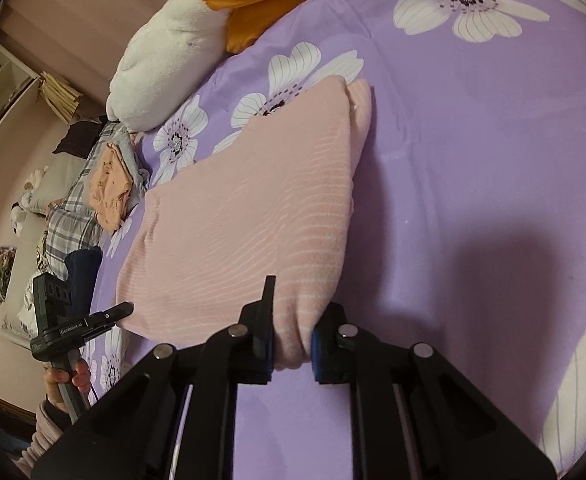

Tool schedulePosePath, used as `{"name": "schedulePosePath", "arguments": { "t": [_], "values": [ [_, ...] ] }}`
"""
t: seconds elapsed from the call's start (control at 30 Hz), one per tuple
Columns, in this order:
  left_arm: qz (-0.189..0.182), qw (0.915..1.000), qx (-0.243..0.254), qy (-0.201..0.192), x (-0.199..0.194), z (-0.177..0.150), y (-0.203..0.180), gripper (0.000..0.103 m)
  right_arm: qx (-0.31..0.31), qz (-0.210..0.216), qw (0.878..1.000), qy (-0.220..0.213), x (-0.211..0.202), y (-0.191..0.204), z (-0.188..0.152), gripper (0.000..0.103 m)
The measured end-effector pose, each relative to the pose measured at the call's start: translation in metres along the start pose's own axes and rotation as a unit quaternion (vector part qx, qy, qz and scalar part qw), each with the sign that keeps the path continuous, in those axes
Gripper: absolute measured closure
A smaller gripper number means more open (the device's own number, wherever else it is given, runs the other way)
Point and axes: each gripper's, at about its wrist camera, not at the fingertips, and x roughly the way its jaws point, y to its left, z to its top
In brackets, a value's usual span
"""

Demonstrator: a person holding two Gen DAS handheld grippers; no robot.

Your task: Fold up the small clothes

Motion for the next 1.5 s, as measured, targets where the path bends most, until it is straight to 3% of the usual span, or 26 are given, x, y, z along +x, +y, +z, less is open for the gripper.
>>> {"name": "schedulePosePath", "arguments": {
  "t": [0.3,0.57,0.63,0.77,0.83,0.97,1.07,1.17,1.23,1.3,1.43,1.5],
  "values": [
    [-0.002,0.9998,0.012,0.014,-0.013,-0.034,-0.007,0.087,-0.002,-0.002,1.0,0.007,-0.022,0.0,-0.029,0.09],
    [0.038,0.9986,0.022,0.029,-0.028,-0.069,-0.007,0.087,-0.005,-0.004,1.0,0.017,-0.042,-0.003,-0.068,0.089],
    [0.047,0.9981,0.022,0.034,-0.029,-0.074,-0.002,0.087,-0.005,-0.018,1.0,0.024,-0.039,-0.005,-0.071,0.084],
    [0.077,0.9967,0.001,0.026,-0.037,-0.078,0.011,0.087,-0.004,-0.085,0.996,0.026,-0.037,-0.013,-0.073,0.075],
    [0.063,0.9976,-0.017,0.022,-0.043,-0.081,0.018,0.087,0.0,-0.089,0.996,0.016,-0.044,-0.016,-0.073,0.069],
    [0.034,0.999,-0.03,0.001,-0.054,-0.084,0.017,0.087,-0.038,-0.113,0.992,-0.029,-0.065,-0.002,-0.072,0.069],
    [-0.025,0.9992,-0.03,-0.008,-0.05,-0.08,0.0,0.087,-0.058,-0.07,0.995,-0.04,-0.07,0.01,-0.071,0.069],
    [-0.06,0.998,-0.016,-0.012,-0.035,-0.07,-0.024,0.087,-0.059,-0.022,0.998,-0.026,-0.055,0.022,-0.07,0.069],
    [-0.082,0.9964,-0.013,-0.014,-0.022,-0.062,-0.033,0.087,-0.057,-0.015,0.998,-0.016,-0.043,0.027,-0.074,0.071],
    [-0.081,0.9965,-0.009,-0.019,-0.014,-0.056,-0.033,0.087,-0.054,-0.016,0.998,-0.004,-0.031,0.025,-0.078,0.071],
    [-0.037,0.9989,-0.029,-0.01,0.004,-0.053,-0.011,0.087,-0.033,-0.033,0.999,0.01,-0.019,0.008,-0.085,0.079],
    [-0.046,0.9979,-0.046,-0.007,0.001,-0.058,0.005,0.087,-0.027,-0.036,0.999,0.008,-0.025,0.0,-0.088,0.083]
  ]
}}
